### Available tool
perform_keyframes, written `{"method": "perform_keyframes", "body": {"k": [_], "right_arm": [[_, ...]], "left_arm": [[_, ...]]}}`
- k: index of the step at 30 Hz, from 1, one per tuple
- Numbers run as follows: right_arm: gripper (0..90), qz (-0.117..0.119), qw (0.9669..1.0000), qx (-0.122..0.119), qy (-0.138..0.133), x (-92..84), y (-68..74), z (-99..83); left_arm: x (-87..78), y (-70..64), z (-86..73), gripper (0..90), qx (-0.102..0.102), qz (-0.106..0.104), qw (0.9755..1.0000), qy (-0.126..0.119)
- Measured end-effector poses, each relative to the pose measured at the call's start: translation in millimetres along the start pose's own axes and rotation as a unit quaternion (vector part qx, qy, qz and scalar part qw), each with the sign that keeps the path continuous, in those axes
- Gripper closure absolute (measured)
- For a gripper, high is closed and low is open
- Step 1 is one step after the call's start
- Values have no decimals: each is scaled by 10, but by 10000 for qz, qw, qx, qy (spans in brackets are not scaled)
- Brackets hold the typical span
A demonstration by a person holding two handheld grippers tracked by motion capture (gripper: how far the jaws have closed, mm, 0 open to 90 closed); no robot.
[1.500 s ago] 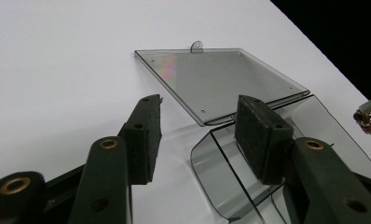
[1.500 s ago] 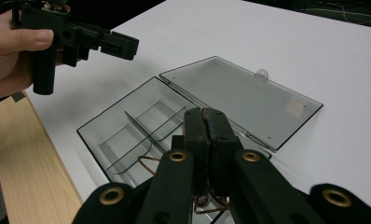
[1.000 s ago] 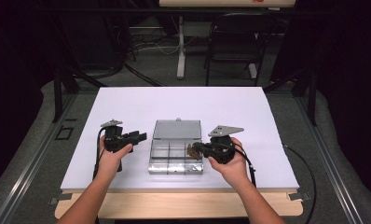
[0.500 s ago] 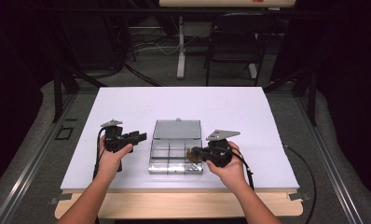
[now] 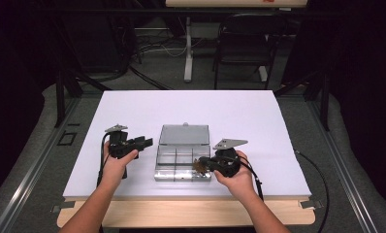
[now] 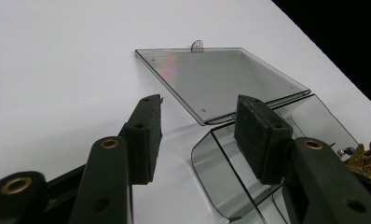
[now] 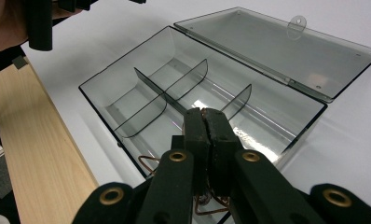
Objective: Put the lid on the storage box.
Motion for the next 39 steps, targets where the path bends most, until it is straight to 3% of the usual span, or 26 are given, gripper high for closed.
{"method": "perform_keyframes", "body": {"k": [25,39], "right_arm": [[887,-82,9997,122,192,125,-106,-114],[887,46,9997,58,245,134,-4,-157]], "left_arm": [[10,8,-7,512,-20,6,10000,-5],[0,13,-4,512,-10,-3,10000,-5]]}}
Point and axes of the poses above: each handheld gripper's, and its own axes: x roughly forward along the jaws, z roughly out of its top, y roughly to its left, the point moved 9 cm from there along x, roughly forward along the jaws, and after that the axes turned 8 degrees about x, right-handed, at the moved point
